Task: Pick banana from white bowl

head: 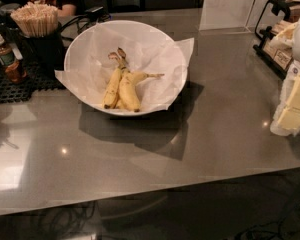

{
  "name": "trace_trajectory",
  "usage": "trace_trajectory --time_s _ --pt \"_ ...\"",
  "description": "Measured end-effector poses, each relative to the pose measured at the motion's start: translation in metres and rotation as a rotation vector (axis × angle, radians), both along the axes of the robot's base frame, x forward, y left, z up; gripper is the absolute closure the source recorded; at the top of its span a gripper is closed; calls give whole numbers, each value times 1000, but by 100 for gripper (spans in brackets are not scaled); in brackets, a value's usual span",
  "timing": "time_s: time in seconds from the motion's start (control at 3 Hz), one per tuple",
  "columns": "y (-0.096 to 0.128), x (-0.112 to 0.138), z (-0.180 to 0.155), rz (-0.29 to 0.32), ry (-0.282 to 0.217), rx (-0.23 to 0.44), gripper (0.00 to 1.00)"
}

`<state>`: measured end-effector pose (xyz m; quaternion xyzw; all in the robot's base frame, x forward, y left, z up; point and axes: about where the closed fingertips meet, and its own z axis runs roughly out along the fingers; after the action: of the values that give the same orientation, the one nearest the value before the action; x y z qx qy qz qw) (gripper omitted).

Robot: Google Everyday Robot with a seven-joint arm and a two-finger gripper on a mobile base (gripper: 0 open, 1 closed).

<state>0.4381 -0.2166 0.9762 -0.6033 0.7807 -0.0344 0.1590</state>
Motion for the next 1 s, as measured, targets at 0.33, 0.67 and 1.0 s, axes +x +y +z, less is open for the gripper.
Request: trace_trajectory --time_s 0.33,0.67,1.0 --pt "0 0 0 0 0 0 0" --pt "10 3 0 33 -5 4 0" --pt "29 10 -6 90 12 15 0"
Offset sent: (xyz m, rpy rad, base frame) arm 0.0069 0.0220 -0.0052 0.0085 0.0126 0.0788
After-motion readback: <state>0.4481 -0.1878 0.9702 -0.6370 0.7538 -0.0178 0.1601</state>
